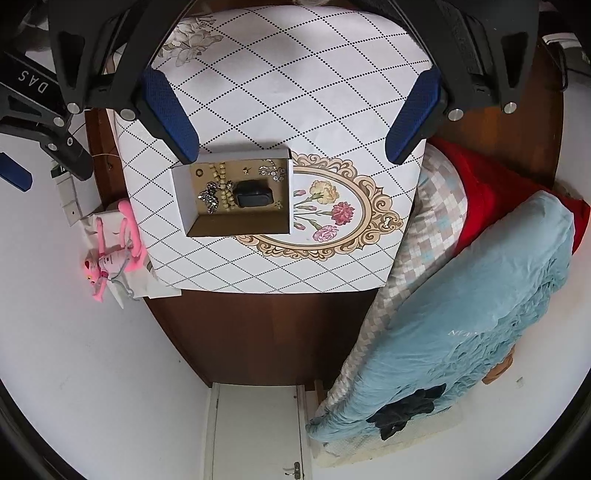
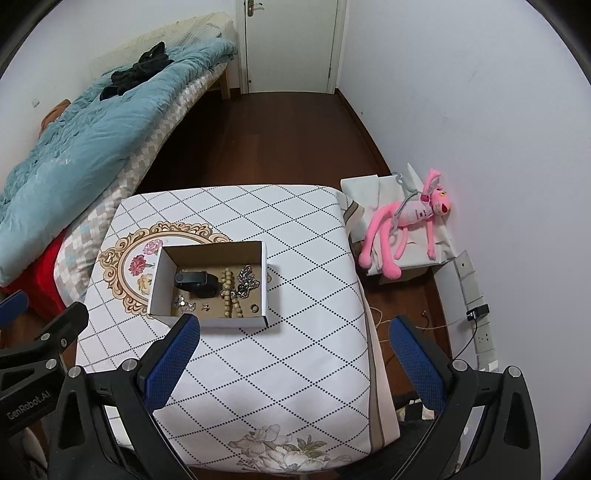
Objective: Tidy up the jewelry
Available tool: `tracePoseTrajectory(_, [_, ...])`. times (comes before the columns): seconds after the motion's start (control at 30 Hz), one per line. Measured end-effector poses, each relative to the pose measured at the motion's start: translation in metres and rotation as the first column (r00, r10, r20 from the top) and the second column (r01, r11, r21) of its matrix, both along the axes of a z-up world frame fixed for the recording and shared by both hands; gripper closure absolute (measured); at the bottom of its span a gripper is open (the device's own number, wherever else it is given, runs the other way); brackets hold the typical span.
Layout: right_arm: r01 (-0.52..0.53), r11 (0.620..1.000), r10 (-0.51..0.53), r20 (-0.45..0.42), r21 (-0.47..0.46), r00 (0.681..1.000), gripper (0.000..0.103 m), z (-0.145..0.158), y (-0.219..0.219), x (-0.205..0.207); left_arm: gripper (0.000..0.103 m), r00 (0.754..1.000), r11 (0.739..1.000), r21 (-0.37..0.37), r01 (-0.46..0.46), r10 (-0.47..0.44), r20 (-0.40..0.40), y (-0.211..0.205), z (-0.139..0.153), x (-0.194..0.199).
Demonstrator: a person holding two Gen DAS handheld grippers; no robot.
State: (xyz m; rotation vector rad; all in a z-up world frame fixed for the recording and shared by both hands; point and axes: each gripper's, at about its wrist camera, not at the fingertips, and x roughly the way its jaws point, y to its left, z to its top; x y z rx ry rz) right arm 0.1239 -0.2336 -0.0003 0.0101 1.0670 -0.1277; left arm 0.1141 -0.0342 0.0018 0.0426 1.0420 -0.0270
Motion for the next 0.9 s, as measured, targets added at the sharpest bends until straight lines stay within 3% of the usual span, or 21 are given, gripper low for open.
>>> tracePoseTrajectory(0.9, [-0.019, 1.000, 0.019, 0.002, 0.012, 1.000, 0.000, 0.0006, 0.0054, -0.0028, 0.000, 1.000, 1.000, 0.016, 0.008, -0.008, 0.017, 0.0081, -0.0003, -0.0013])
